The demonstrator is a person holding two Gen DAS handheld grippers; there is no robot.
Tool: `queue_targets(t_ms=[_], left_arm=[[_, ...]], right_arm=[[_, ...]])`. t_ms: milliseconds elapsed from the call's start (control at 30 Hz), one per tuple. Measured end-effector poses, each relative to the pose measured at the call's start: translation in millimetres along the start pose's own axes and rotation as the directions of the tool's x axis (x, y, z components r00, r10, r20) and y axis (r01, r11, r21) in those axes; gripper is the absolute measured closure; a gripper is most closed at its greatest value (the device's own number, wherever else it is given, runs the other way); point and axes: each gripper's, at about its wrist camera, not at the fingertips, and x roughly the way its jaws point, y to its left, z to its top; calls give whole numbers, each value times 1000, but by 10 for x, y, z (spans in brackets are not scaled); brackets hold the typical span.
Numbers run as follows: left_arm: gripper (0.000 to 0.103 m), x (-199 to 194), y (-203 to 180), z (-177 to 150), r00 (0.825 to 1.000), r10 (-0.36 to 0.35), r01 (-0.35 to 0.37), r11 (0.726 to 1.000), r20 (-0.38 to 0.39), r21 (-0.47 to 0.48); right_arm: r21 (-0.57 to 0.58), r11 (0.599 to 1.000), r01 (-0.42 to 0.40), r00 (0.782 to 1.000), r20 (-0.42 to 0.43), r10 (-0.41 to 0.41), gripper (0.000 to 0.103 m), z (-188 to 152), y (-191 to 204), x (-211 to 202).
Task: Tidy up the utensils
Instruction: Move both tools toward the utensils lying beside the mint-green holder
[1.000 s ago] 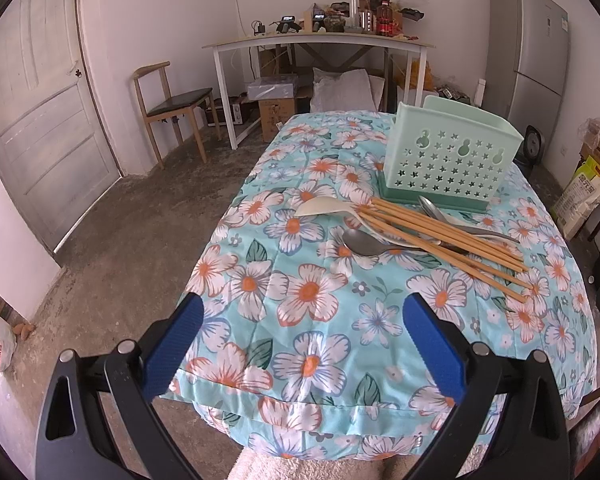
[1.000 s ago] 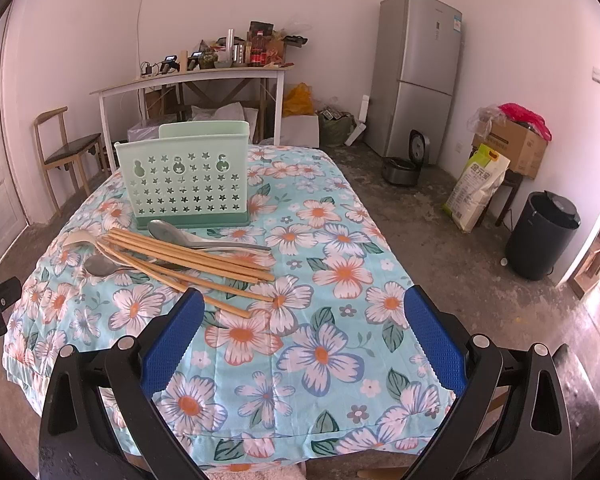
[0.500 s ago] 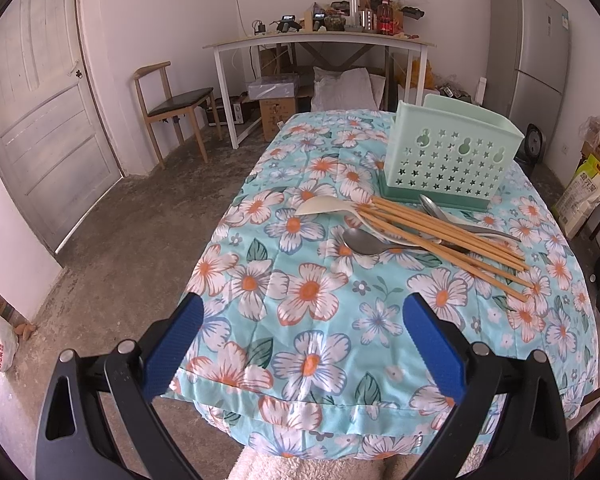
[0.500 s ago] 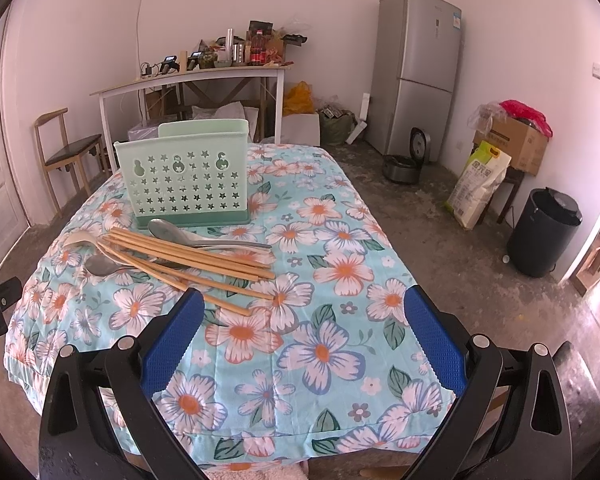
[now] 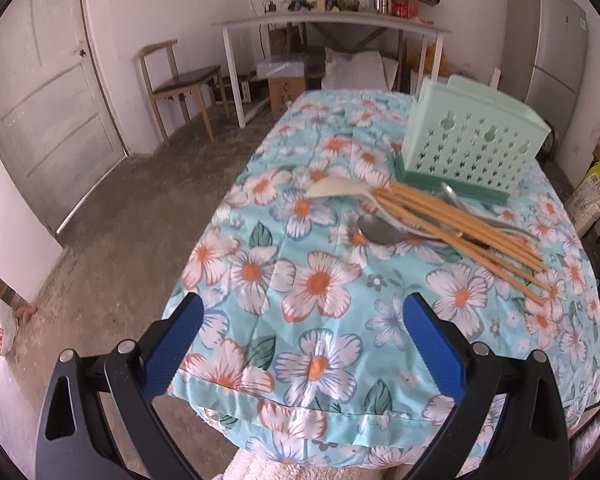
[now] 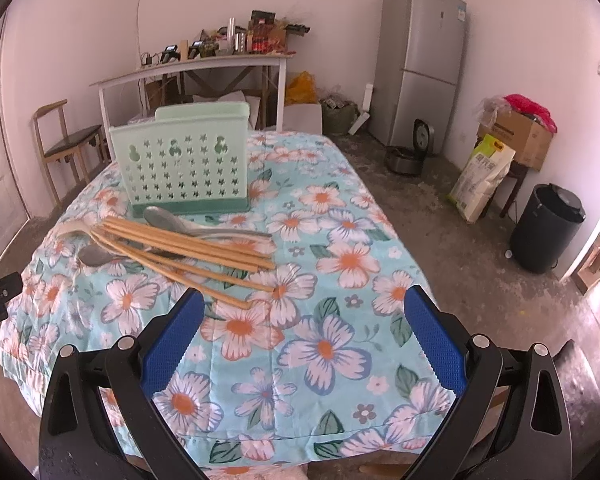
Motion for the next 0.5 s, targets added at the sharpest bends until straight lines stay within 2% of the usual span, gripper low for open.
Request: queue_targets(t_ms=[500], left_arm=[[5, 700, -111, 62, 992, 2, 0, 1000, -125, 18]], right_arm=[[-103, 987, -123, 984, -139, 108, 8, -173, 285, 522]])
